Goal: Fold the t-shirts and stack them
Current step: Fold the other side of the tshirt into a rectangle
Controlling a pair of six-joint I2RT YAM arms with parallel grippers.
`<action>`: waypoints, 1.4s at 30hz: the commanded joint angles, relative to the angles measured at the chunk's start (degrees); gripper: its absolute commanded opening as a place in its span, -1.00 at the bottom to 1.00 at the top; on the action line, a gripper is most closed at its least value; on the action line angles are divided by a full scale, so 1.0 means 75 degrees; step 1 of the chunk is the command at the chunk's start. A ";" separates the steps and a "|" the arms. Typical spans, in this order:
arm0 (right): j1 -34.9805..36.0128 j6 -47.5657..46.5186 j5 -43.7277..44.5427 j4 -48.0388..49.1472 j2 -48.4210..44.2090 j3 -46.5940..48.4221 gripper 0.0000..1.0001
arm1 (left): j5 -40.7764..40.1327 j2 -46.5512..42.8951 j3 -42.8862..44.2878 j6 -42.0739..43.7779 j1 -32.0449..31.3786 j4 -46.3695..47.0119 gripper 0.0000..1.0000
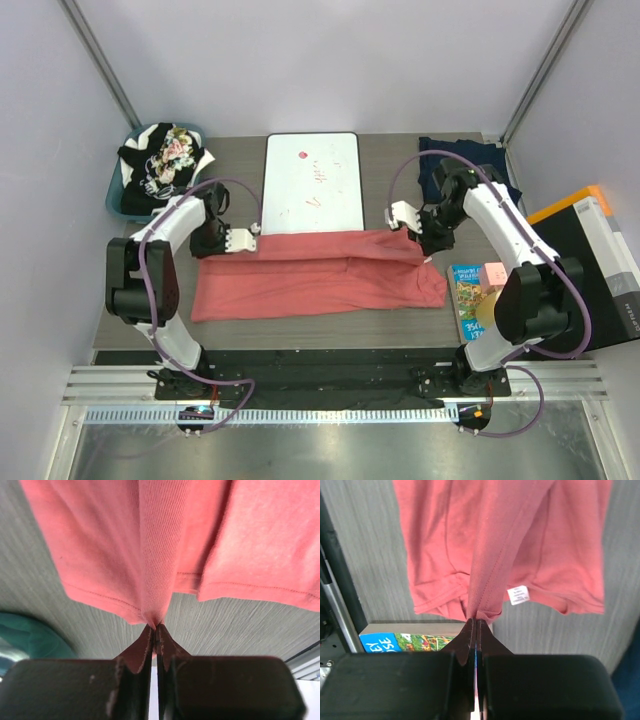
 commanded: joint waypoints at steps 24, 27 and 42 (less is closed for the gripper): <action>0.0731 0.2366 -0.1732 0.1510 0.1881 0.1110 0.12 | 0.0051 0.0531 0.1106 -0.0633 -0.0181 -0.0123 -0.06; 0.0942 0.2743 -0.1945 0.1813 0.2561 0.1405 0.11 | 0.0039 0.0543 0.1047 -0.0774 -0.0321 0.0077 -0.06; 0.1306 0.3082 -0.1875 0.2892 0.3736 0.1816 0.10 | 0.0133 0.0355 0.0637 -0.1091 -0.0509 0.0289 -0.06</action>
